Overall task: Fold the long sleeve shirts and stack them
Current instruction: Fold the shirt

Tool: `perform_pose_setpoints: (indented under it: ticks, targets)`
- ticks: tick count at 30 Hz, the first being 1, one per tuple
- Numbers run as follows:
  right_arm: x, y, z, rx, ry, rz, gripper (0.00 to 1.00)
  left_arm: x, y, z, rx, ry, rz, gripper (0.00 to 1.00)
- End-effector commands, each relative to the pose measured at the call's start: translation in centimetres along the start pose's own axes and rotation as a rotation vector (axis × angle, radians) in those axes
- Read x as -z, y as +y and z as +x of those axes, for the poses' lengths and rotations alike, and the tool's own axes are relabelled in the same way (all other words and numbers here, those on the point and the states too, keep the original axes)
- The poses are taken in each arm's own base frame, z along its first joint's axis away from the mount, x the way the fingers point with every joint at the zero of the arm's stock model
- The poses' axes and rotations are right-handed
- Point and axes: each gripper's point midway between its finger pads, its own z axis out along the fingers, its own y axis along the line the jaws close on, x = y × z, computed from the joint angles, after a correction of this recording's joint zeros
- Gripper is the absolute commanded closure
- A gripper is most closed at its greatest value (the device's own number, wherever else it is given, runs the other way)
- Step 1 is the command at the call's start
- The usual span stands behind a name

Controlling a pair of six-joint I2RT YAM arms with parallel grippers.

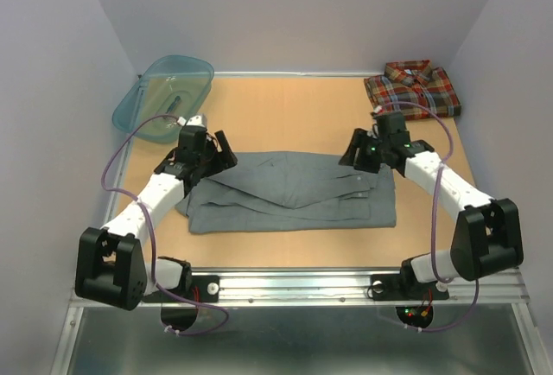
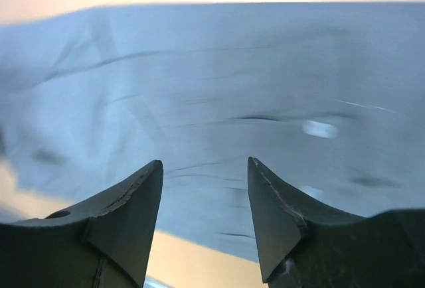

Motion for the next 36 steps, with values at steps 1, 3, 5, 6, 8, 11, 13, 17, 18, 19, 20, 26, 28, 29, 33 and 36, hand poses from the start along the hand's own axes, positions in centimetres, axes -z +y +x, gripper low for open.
perform_pose_setpoints:
  ticks: [1, 3, 5, 6, 8, 11, 13, 17, 18, 19, 20, 26, 28, 29, 33, 36]
  targets:
    - [1.1, 12.4, 0.2, 0.202, 0.02, -0.447, 0.41, 0.2, -4.8, -2.0, 0.025, -0.03, 0.131, 0.17]
    - [0.1, 17.0, 2.8, 0.284, 0.082, -0.55, 0.41, -0.5, -5.6, -1.9, 0.047, -0.026, 0.162, 0.25]
    - [-0.2, 20.5, 5.6, 0.328, 0.151, -0.643, 0.41, -1.2, -5.7, -1.7, 0.079, -0.02, 0.166, 0.33]
    - [0.0, 22.6, 5.3, 0.344, 0.121, -0.706, 0.41, -2.1, -5.4, -1.3, 0.087, -0.014, 0.153, 0.36]
    - [-1.2, 24.6, 7.2, 0.345, 0.169, -0.766, 0.41, -3.4, -4.6, -0.3, 0.091, 0.01, 0.124, 0.44]
    - [-3.6, 26.0, 9.2, 0.339, 0.231, -0.806, 0.41, -4.9, -2.5, 1.1, 0.104, 0.035, 0.048, 0.55]
    - [-4.6, 26.3, 10.0, 0.315, 0.257, -0.826, 0.41, -5.6, -1.3, 1.9, 0.116, 0.047, 0.013, 0.58]
    - [-8.2, 23.0, 13.8, 0.275, 0.363, -0.771, 0.41, -7.1, 1.2, 4.4, 0.164, 0.119, -0.059, 0.62]
    - [-8.9, 22.0, 14.6, 0.277, 0.381, -0.751, 0.41, -7.3, 1.6, 5.1, 0.177, 0.136, -0.073, 0.62]
    - [-9.5, 20.2, 15.9, 0.277, 0.405, -0.713, 0.41, -7.5, 2.2, 5.5, 0.202, 0.147, -0.089, 0.62]
    - [-9.6, 19.4, 16.4, 0.278, 0.411, -0.697, 0.41, -7.6, 2.6, 5.8, 0.214, 0.154, -0.103, 0.63]
    - [-8.8, 15.5, 17.4, 0.267, 0.415, -0.633, 0.41, -7.5, 3.5, 5.3, 0.237, 0.137, -0.13, 0.66]
    - [-7.5, 15.9, 16.2, 0.271, 0.378, -0.658, 0.41, -7.4, 3.5, 5.2, 0.239, 0.138, -0.123, 0.66]
    - [-7.1, 16.1, 15.3, 0.267, 0.352, -0.663, 0.41, -7.4, 3.4, 5.2, 0.239, 0.136, -0.121, 0.66]
    - [-5.1, 17.8, 11.2, 0.264, 0.245, -0.707, 0.41, -7.0, 2.8, 4.0, 0.223, 0.108, -0.103, 0.65]
    - [-4.8, 17.4, 9.0, 0.255, 0.179, -0.692, 0.41, -5.7, 1.8, 2.0, 0.207, 0.061, -0.071, 0.55]
